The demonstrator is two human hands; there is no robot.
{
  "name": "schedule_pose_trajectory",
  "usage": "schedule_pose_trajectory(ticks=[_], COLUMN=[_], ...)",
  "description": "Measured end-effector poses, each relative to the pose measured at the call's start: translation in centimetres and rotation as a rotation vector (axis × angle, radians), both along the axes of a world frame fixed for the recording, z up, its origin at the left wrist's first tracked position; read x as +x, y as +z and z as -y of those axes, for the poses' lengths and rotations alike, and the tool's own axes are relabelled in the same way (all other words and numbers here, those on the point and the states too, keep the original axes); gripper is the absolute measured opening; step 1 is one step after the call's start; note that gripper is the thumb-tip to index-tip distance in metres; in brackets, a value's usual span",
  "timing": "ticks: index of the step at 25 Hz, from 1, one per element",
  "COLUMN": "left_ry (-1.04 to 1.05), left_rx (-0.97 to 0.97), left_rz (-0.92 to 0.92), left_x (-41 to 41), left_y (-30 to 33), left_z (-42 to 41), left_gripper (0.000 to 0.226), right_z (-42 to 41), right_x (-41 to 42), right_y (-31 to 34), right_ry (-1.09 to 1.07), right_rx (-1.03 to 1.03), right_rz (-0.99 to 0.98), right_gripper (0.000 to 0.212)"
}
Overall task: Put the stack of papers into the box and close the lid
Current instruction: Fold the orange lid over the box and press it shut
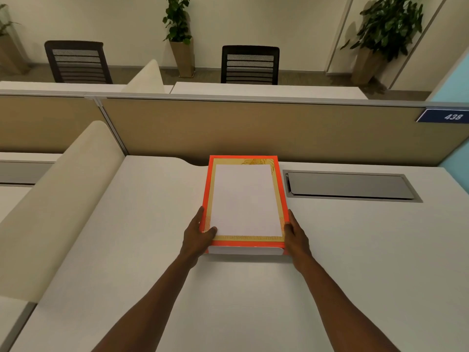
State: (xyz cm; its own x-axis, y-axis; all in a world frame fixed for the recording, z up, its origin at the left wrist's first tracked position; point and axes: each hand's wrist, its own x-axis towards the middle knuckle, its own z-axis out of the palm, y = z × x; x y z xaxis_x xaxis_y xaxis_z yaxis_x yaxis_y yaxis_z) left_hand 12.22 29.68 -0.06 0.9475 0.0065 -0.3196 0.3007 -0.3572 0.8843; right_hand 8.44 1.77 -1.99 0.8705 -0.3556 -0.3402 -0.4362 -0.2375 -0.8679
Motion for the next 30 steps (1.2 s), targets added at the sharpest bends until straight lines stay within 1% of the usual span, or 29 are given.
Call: schedule_pose_trajectory(ticks=[5,7,10,12,15,17,21,25,28,30], left_ry=[-0.002,-0.022,-0.018,-0.048,-0.163,-0.188,-0.182,-0.184,-0.23,-0.273], left_rx=[0.038,0.082,0.181,0.198,0.244,0.268,0.292,0.309,0.412,0.513], left_rz=[0.015,0.03,0.091,0.097,0.094,0.112,0.135,0.171,0.206,0.282], left_x=[0.4,0.7,2.2,3.6,4.9,5.1,5.1,5.1,5.1,5.7], left_y=[-0.3,-0.2,0.4,0.6,-0.3,-1.3,-2.8,-3.4,-3.2,-2.7], left_z=[0.0,-0.2,-0.3,-0.2,-0.1,0.0,0.2,0.1,0.2,0.4], left_gripper=[0.078,0.079,0.081,0.08,0.079,0.081,0.085,0.085,0.086,0.089], right_z=[-0.3,0.0,-0.1,-0.8,-1.5,-1.5,-1.3,-1.4,-1.4,-1.3], right_x=[0.4,0.9,3.2,5.0,6.5,6.6,6.5,6.5,7.0,8.2], right_y=[-0.3,0.0,1.2,1.7,0.8,-0.1,-0.9,-0.9,-0.4,0.2], right_ry=[0.016,0.026,0.043,0.131,0.258,0.282,0.309,0.328,0.343,0.346], right_rx=[-0.008,-0.056,-0.254,-0.343,-0.542,-0.615,-0.695,-0.72,-0.728,-0.782], right_rz=[0.004,0.004,0.026,0.067,-0.01,-0.041,-0.044,-0.045,-0.07,-0.063], right_gripper=[0.053,0.052,0.057,0.062,0.067,0.068,0.068,0.069,0.073,0.076])
